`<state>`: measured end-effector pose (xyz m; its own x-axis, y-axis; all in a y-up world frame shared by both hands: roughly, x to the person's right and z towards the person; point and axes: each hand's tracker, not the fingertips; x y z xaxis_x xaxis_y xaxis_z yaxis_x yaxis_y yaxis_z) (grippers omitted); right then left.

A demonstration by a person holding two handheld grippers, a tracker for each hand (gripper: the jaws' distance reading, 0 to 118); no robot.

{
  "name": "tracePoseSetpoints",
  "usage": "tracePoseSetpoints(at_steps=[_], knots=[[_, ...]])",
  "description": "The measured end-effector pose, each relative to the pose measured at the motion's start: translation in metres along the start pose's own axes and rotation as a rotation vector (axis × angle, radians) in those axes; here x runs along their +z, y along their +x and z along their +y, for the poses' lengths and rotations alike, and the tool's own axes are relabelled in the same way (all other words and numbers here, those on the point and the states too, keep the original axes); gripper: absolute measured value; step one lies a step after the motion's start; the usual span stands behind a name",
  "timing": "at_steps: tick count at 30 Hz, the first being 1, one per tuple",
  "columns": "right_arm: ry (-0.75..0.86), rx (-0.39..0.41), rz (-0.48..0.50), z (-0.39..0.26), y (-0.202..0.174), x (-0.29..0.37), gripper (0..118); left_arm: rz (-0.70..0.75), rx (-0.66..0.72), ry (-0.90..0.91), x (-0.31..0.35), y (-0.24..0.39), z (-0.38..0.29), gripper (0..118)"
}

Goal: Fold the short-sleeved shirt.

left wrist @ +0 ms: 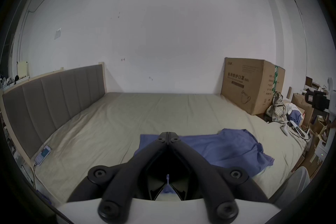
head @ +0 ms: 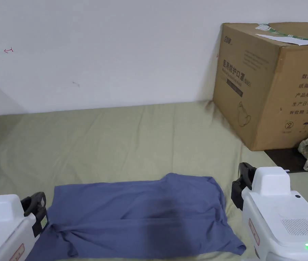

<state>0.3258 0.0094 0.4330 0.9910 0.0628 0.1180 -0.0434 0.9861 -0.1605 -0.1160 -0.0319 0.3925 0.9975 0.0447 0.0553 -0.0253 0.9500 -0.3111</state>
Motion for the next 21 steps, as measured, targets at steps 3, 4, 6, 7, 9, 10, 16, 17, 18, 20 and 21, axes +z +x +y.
tracePoseSetpoints(at_steps=[3, 4, 6, 7, 9, 10, 16, 17, 18, 20, 21], knots=[[-0.015, 0.001, -0.001, -0.003, -0.001, -0.004, 0, 0.032, 0.032, -0.101, -0.018, -0.017, -0.011, 0], [-0.02, 0.001, -0.002, -0.004, -0.001, -0.006, 0, 0.037, 0.031, -0.16, -0.025, -0.021, -0.015, 0], [-0.033, -0.003, 0.003, -0.007, -0.002, -0.01, 0, 0.051, 0.048, -0.276, -0.048, -0.035, -0.026, 0], [-0.042, -0.002, 0.002, -0.008, -0.002, -0.013, 0, 0.051, 0.066, -0.317, -0.058, -0.042, -0.032, 0], [-0.057, 0.0, 0.003, -0.012, -0.002, -0.019, 0, 0.052, 0.11, -0.408, -0.079, -0.054, -0.043, 0], [-0.067, 0.001, 0.003, -0.014, -0.004, -0.021, 0, 0.062, 0.145, -0.452, -0.089, -0.06, -0.05, 0], [-0.133, 0.006, -0.005, -0.029, -0.007, -0.044, 0, 0.149, 0.238, -0.682, -0.138, -0.086, -0.089, 110], [-0.144, 0.003, -0.006, -0.033, -0.006, -0.049, 0, 0.16, 0.241, -0.685, -0.143, -0.089, -0.094, 109], [-0.163, -0.002, -0.005, -0.037, -0.005, -0.053, 0, 0.153, 0.237, -0.686, -0.149, -0.092, -0.101, 109], [-0.196, -0.012, -0.009, -0.045, -0.003, -0.063, 0, 0.184, 0.224, -0.713, -0.155, -0.091, -0.109, 106], [-0.211, -0.015, -0.015, -0.05, -0.002, -0.067, 0, 0.192, 0.211, -0.723, -0.159, -0.091, -0.113, 99]])
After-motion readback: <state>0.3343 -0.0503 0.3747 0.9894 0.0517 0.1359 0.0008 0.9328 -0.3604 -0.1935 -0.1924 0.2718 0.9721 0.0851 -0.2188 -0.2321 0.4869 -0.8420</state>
